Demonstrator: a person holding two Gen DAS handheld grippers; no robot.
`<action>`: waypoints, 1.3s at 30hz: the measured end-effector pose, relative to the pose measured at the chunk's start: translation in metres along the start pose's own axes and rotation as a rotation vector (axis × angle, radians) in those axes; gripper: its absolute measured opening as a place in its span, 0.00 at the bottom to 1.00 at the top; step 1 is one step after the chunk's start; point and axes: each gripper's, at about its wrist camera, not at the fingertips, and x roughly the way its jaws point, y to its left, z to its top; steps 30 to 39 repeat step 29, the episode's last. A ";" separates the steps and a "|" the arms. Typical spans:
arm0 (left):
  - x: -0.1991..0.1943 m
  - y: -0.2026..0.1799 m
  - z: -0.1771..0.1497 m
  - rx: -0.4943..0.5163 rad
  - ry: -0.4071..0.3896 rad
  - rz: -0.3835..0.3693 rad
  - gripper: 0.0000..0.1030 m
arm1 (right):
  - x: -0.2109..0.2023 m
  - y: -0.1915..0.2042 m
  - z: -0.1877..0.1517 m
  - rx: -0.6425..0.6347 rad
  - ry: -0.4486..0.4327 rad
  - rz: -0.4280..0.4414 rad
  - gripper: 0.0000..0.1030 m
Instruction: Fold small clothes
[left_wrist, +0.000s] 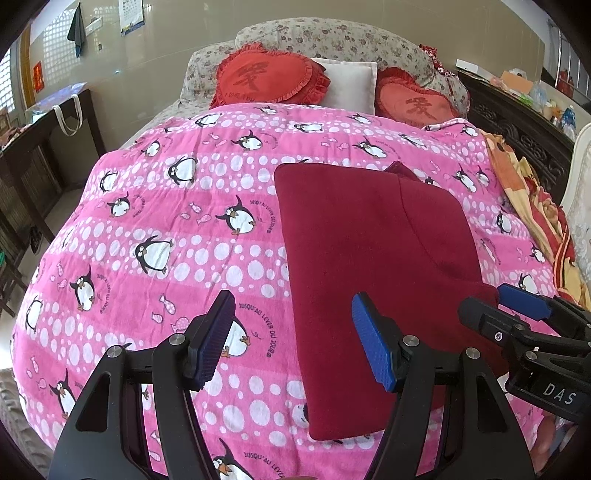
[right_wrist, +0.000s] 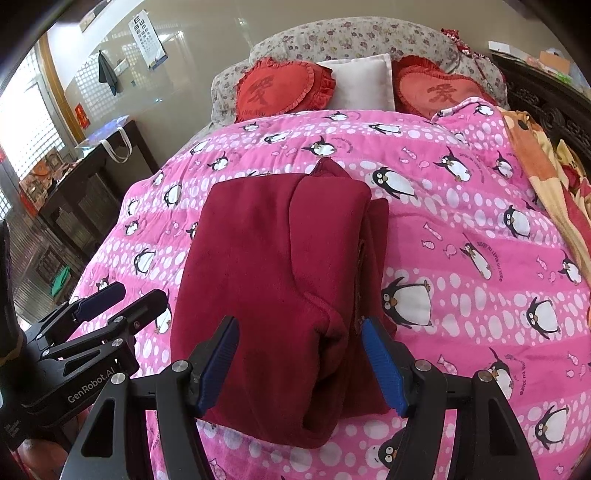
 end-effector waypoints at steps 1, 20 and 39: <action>0.000 0.000 0.000 0.000 0.000 0.000 0.64 | 0.000 0.000 0.000 0.000 0.000 0.001 0.65; 0.005 0.002 -0.003 -0.002 0.008 0.000 0.64 | 0.007 0.004 -0.002 -0.007 0.023 0.013 0.65; 0.008 0.034 0.005 -0.052 -0.036 0.021 0.64 | 0.004 -0.022 0.006 0.039 0.003 0.029 0.65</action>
